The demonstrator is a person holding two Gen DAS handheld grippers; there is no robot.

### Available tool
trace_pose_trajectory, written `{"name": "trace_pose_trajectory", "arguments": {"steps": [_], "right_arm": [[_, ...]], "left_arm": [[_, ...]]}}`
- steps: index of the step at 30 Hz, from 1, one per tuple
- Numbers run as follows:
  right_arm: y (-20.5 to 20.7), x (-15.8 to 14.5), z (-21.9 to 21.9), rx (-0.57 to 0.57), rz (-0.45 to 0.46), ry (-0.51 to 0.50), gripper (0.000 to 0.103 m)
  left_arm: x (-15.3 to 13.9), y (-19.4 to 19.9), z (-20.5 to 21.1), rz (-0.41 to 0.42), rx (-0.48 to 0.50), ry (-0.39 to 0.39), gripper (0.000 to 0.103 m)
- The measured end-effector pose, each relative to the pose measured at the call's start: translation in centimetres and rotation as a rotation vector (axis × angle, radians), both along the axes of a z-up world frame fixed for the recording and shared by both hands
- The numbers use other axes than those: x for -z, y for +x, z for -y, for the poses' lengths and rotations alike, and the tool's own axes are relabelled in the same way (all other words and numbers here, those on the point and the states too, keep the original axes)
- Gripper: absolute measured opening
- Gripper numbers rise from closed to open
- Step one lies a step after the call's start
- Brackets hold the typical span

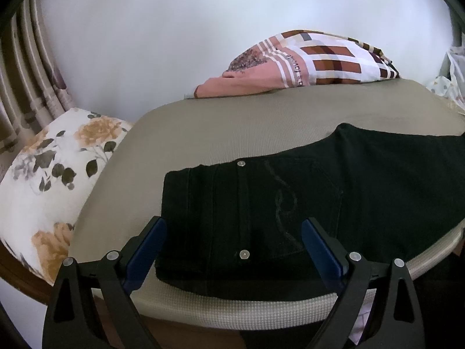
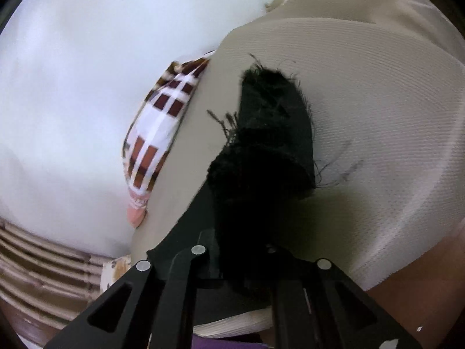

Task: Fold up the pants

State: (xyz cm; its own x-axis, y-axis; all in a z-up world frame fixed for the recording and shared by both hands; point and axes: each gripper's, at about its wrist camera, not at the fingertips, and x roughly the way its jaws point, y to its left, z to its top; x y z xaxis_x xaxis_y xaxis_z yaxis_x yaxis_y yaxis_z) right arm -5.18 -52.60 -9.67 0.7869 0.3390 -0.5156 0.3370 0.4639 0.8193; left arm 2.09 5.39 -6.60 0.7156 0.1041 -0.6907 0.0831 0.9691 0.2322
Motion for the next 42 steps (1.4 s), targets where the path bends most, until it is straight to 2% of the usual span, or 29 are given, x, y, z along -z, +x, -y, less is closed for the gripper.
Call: {"name": "trace_pose_trajectory", "arguments": {"steps": [8, 11, 17, 26, 33, 42], "right_arm": [[3.1, -2.2, -5.4, -0.089, 0.006, -0.029, 0.010], [5.3, -2.5, -8.7, -0.160, 0.013, -0.025, 0.010], [8.6, -2.4, -15.0, -0.300, 0.004, -0.011, 0.010], [11.0, -1.7, -23.9, -0.485, -0.014, -0.020, 0.009], [11.2, -0.7, -27.5, -0.575, -0.035, -0.020, 0.009], [11.4, -0.7, -30.1, -0.636, -0.024, -0.080, 0.010]], "left_arm": [[-0.2, -0.1, 0.1, -0.006, 0.007, -0.005, 0.094], [-0.2, -0.2, 0.1, -0.008, 0.011, -0.004, 0.095], [-0.1, -0.2, 0.3, -0.008, 0.019, 0.002, 0.095], [0.0, -0.2, 0.6, -0.016, 0.028, 0.008, 0.095], [0.1, -0.2, 0.8, -0.023, 0.033, 0.006, 0.096], [0.7, 0.0, 1.2, -0.038, 0.042, 0.012, 0.096]]}}
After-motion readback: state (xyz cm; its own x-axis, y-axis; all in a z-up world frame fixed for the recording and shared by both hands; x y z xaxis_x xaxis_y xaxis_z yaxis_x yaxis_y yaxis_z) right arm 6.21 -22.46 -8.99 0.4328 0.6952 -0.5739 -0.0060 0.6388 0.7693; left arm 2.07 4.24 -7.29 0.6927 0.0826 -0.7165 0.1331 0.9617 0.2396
